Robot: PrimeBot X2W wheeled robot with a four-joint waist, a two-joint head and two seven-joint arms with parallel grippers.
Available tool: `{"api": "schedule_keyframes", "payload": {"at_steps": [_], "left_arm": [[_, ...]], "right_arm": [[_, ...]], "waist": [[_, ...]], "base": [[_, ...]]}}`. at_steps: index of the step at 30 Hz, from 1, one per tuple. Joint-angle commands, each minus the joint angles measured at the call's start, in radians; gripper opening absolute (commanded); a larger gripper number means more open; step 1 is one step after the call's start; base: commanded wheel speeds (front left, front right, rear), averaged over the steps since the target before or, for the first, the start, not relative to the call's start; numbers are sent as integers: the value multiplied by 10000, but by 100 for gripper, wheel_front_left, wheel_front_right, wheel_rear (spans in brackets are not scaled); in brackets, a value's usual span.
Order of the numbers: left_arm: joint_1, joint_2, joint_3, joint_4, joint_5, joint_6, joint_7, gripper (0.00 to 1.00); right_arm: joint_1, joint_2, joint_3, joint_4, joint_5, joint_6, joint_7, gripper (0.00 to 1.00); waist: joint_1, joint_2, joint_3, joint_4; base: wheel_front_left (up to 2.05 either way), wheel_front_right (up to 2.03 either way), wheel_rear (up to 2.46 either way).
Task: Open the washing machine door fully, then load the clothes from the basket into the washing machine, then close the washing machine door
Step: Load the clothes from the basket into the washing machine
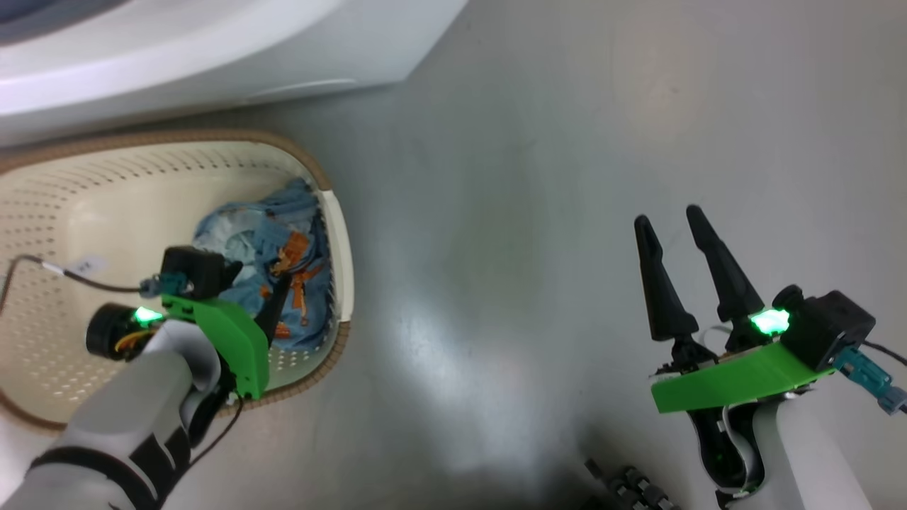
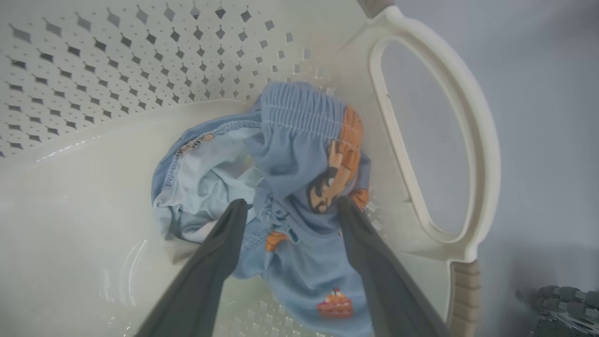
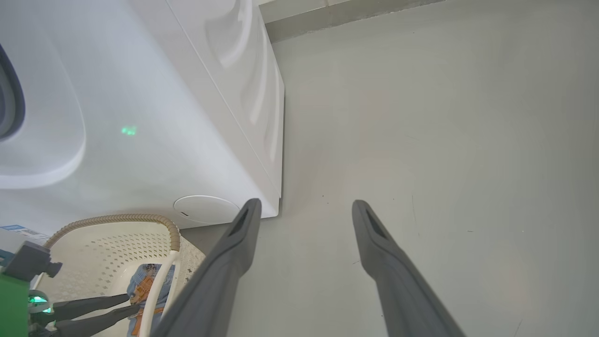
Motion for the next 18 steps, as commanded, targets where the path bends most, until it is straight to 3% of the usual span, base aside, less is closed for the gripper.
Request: {"api": "schedule_keyframes", "payload": {"at_steps": [1, 13, 14, 15, 16, 17, 18], "left_arm": [[-168, 339, -62, -118, -243, -16, -6, 100], [-832, 535, -1121, -389, -1317, -16, 19, 100], [-836, 540, -1160, -430, -1400, -16, 75, 77], [-847, 552, -1194, -454, -1449, -16, 103, 45], [-860, 560, -1221, -465, -1479, -16, 107, 27], [-860, 556, -1242, -477, -1523, -16, 114, 0], [-852, 549, -1259, -505, -1572, -16, 125, 0]], "right_arm": [[52, 31, 269, -276, 43, 29, -120, 100], [-126, 34, 284, -392, 224, 29, -120, 100], [-135, 34, 294, -392, 224, 29, -120, 100], [-146, 34, 299, -394, 223, 29, -120, 100], [-158, 34, 296, -395, 221, 29, -120, 100], [-166, 34, 287, -394, 213, 29, -120, 100], [-172, 34, 275, -391, 201, 29, -120, 100]], "waist": [[0, -1, 343, -222], [0, -1, 689, -272], [0, -1, 698, -273], [0, -1, 704, -273], [0, -1, 705, -268], [0, -1, 696, -259], [0, -1, 678, -247]], "base": [[0, 0, 0], [0, 0, 0], [0, 0, 0], [0, 0, 0], [0, 0, 0], [0, 0, 0], [0, 0, 0]]}}
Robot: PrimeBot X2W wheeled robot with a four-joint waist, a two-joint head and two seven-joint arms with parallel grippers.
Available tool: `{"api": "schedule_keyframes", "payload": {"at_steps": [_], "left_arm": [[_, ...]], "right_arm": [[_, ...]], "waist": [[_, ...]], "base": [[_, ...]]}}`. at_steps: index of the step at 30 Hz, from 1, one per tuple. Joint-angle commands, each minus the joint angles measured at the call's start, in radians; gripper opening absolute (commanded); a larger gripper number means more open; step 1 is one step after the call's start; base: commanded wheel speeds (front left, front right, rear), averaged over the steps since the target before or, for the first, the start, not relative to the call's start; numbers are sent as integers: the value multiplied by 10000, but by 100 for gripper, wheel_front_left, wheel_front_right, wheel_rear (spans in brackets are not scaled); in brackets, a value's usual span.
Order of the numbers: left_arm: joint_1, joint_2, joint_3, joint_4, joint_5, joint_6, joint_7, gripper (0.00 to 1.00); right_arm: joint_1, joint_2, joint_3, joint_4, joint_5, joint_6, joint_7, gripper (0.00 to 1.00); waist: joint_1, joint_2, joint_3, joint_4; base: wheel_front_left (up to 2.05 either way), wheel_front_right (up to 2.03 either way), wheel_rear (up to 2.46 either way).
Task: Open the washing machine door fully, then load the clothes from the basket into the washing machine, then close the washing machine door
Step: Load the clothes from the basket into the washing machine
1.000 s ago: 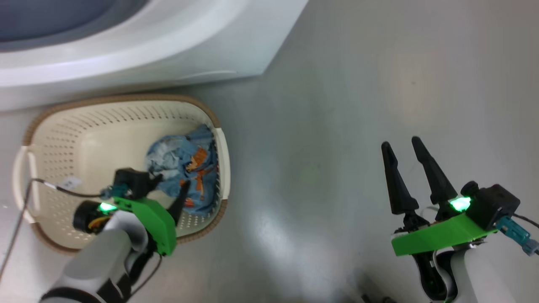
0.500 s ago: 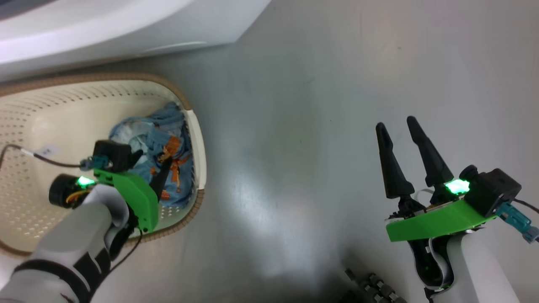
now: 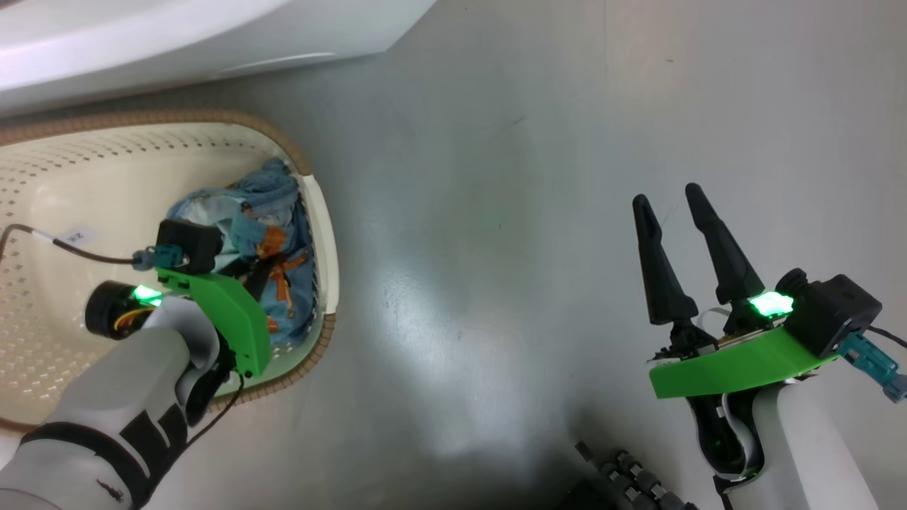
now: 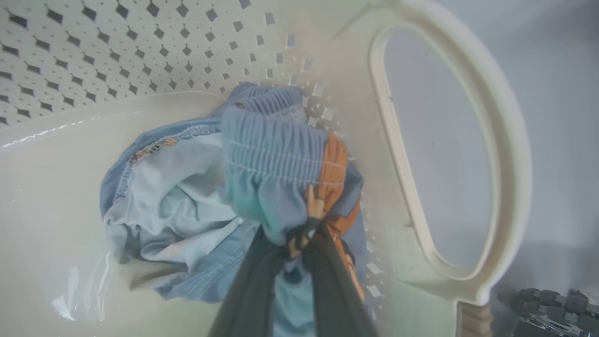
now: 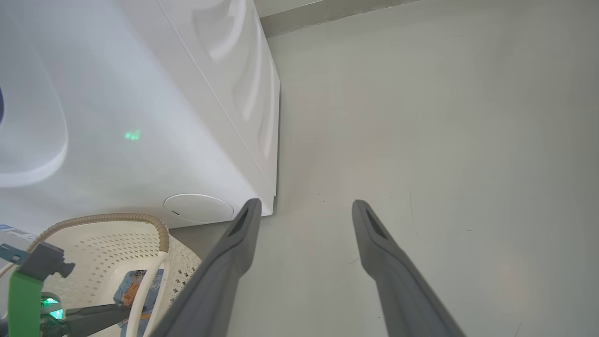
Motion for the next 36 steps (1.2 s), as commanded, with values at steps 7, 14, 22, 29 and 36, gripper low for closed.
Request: {"api": "schedule_keyframes", "payload": {"at_steps": [7, 14, 22, 29, 36], "left_arm": [[80, 103, 83, -114, -500, -16, -165, 0], [365, 29, 306, 20, -997, -16, -314, 0], [1558, 133, 2543, -408, 149, -16, -321, 0], [2702, 134, 4695, -1104, 1729, -16, -322, 0], [3983, 86, 6635, -2087, 3444, -16, -323, 0]], "right_arm": [[193, 10, 69, -162, -126, 29, -118, 100], [269, -7, 60, 8, -392, 29, -118, 100], [841, -452, 107, 360, -355, 29, -118, 100], [1447, -763, 109, 589, -234, 29, -118, 100], [2151, -1050, 157, 778, -87, 29, -118, 100]], "waist": [[0, -1, -473, 336], [0, -1, -1477, 900], [0, -1, -3141, 1717], [0, -1, -4397, 2260], [0, -1, -5539, 2691]], "base": [[0, 0, 0], [0, 0, 0], [0, 0, 0], [0, 0, 0], [0, 0, 0]]}}
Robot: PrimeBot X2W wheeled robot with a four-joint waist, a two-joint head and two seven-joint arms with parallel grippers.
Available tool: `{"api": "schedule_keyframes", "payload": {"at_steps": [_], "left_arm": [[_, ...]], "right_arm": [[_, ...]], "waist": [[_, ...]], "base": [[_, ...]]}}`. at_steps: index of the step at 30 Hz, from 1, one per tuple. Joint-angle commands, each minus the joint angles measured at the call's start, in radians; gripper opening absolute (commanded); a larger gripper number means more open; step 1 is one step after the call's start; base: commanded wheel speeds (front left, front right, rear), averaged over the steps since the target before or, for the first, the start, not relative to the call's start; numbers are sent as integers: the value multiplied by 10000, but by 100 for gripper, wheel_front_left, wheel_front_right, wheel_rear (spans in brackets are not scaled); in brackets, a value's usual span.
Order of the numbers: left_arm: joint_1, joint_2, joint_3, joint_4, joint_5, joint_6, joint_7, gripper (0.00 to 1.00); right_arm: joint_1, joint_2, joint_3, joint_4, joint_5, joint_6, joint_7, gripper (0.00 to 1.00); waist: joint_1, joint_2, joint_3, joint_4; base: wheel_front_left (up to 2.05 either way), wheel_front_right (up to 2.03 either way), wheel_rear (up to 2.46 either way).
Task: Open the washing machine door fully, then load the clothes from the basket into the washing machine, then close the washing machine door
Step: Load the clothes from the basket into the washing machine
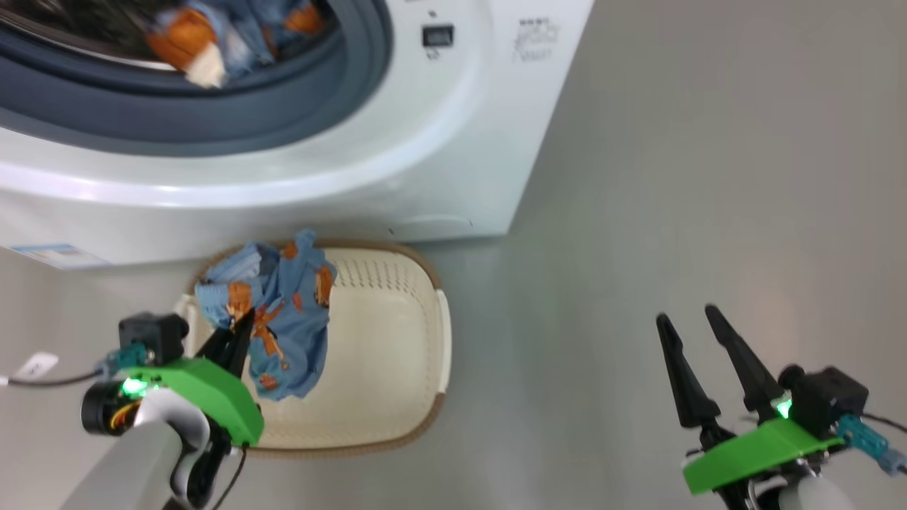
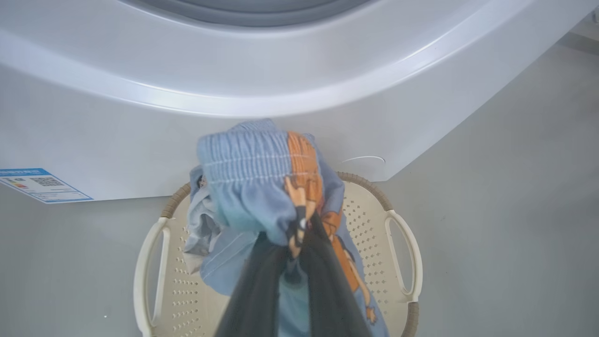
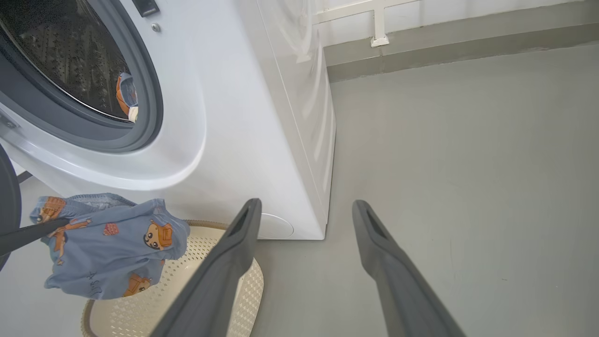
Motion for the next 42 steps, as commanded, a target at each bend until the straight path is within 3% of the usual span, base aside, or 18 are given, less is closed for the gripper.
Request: {"api": "schedule_keyframes", "payload": {"at_steps": [1, 10, 27, 34, 42], "left_arm": [[413, 310, 832, -492, 535, -16, -137, 0], [2260, 21, 3138, -2232, 2637, -16, -137, 0], [5855, -863, 6150, -5692, 5159, -16, -137, 0], [6901, -1337, 6757, -6661, 5519, -16, -137, 0], [6593, -1412, 6770, -6822, 5360, -16, -137, 0]], "right_arm": [[367, -176, 240, -145, 85, 29, -120, 100], [1219, -463, 187, -69, 260, 29, -120, 100], [2792, -714, -233, -267, 439, 29, -120, 100], [2894, -774, -288, -376, 454, 29, -120, 100], [2646, -682, -318, -468, 388, 29, -120, 100]], "waist": [[0, 0, -1215, 734], [0, 0, -2402, 988], [0, 0, -3646, 1138], [0, 0, -3670, 1069], [0, 0, -3179, 926]], "base": [[0, 0, 0], [0, 0, 0], [0, 0, 0], [0, 0, 0], [0, 0, 0]]}}
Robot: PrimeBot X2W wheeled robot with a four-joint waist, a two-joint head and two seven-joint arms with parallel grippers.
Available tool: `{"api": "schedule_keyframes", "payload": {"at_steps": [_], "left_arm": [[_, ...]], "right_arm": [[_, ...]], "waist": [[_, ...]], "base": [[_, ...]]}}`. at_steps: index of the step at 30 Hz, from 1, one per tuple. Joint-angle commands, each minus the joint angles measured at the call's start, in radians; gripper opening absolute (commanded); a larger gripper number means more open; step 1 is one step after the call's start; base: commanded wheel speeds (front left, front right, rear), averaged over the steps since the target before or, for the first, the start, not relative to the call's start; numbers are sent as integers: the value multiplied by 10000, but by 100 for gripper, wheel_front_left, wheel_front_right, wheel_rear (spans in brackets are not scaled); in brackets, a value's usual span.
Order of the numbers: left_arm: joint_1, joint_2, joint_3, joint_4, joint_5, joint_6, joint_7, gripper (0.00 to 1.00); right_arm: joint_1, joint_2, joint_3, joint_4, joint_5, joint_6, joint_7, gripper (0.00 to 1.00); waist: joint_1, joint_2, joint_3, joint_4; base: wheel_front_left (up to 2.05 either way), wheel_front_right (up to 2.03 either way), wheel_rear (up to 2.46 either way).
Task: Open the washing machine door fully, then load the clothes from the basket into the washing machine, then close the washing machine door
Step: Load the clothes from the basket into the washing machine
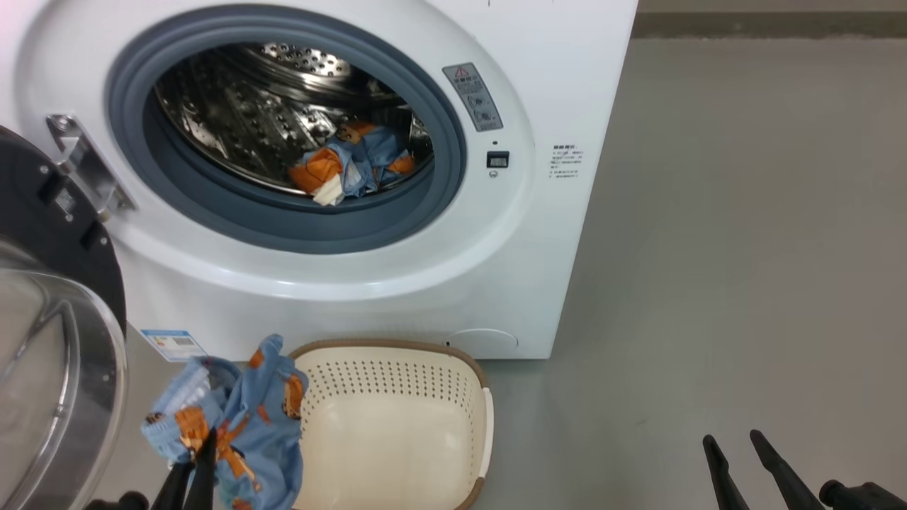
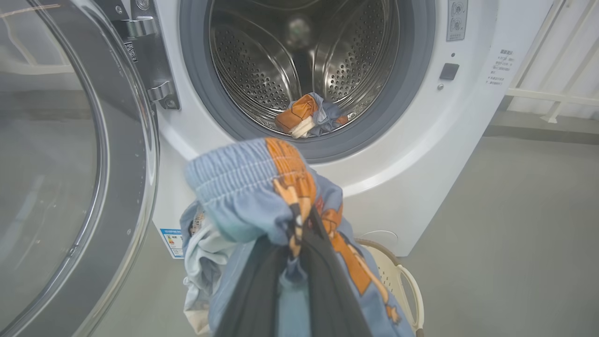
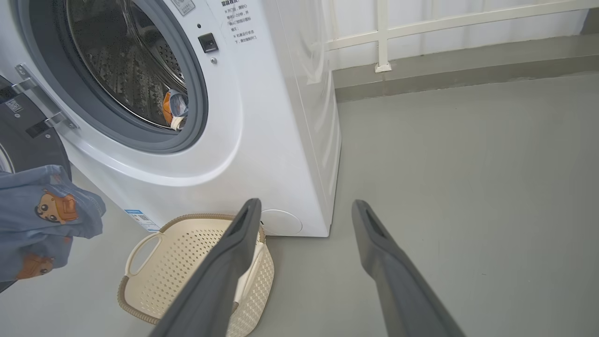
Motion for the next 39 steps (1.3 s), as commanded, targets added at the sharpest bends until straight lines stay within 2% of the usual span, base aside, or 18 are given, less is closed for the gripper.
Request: {"api": "schedule_keyframes", "payload": {"at_steps": [1, 8, 18, 23, 28, 36, 39], "left_arm": [[-630, 140, 344, -256, -164, -16, -135, 0], [-1935, 259, 135, -151, -542, -16, -135, 0], [-5912, 808, -50, 700, -857, -16, -135, 0], [-7883, 1248, -224, 2007, -1099, -16, -135, 0], [-9509, 1755, -757, 3939, -1385, -16, -135, 0], [-11561, 2449, -1700, 6722, -1750, -16, -135, 0], [-12162, 2669, -1952, 7272, -1778, -16, -135, 0]], "right_arm": [[-295, -147, 152, -269, -24, 29, -120, 100], [-839, 7, 177, -360, -125, 29, -120, 100], [-2054, 439, 227, -460, -337, 29, -120, 100], [-2591, 747, 353, -482, -410, 29, -120, 100], [-2994, 1029, 553, -464, -410, 29, -120, 100], [-3171, 1329, 807, -389, -316, 29, -120, 100], [-3231, 1369, 931, -376, -292, 29, -120, 100]], "waist": [[0, -1, 275, -105], [0, -1, 1179, -326], [0, -1, 3048, -833], [0, -1, 3714, -1263], [0, -1, 4193, -1791], [0, -1, 4577, -2651], [0, -1, 4661, -2853]], "base": [[0, 0, 0], [0, 0, 0], [0, 0, 0], [0, 0, 0], [0, 0, 0], [0, 0, 0], [0, 0, 0]]}}
